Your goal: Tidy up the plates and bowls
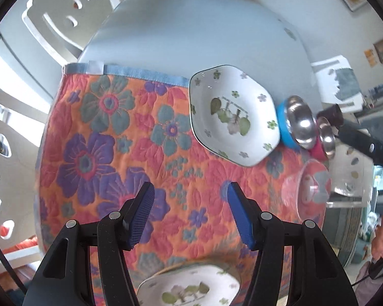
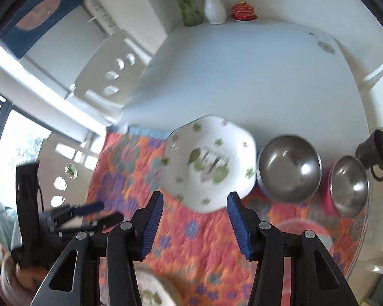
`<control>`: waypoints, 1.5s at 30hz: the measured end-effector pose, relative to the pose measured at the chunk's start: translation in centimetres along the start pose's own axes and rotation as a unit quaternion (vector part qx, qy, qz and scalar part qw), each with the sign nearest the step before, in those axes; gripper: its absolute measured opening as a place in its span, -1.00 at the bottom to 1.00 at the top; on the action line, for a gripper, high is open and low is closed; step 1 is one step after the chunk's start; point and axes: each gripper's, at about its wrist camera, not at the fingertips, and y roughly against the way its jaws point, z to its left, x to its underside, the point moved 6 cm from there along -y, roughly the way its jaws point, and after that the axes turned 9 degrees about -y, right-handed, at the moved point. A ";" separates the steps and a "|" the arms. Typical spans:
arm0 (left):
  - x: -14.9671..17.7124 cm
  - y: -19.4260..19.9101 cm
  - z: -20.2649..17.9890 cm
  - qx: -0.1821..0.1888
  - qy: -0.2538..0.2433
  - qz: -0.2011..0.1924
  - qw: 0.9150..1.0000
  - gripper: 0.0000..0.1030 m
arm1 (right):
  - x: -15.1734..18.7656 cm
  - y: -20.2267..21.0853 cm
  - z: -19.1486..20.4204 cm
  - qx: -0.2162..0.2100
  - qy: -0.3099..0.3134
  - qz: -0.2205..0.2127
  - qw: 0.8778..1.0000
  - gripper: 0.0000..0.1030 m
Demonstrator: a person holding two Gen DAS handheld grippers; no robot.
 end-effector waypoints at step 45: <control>-4.2 -12.0 -1.1 0.035 0.039 -0.009 0.999 0.13 | -7.6 -19.0 -2.8 0.138 0.122 0.033 0.982 0.53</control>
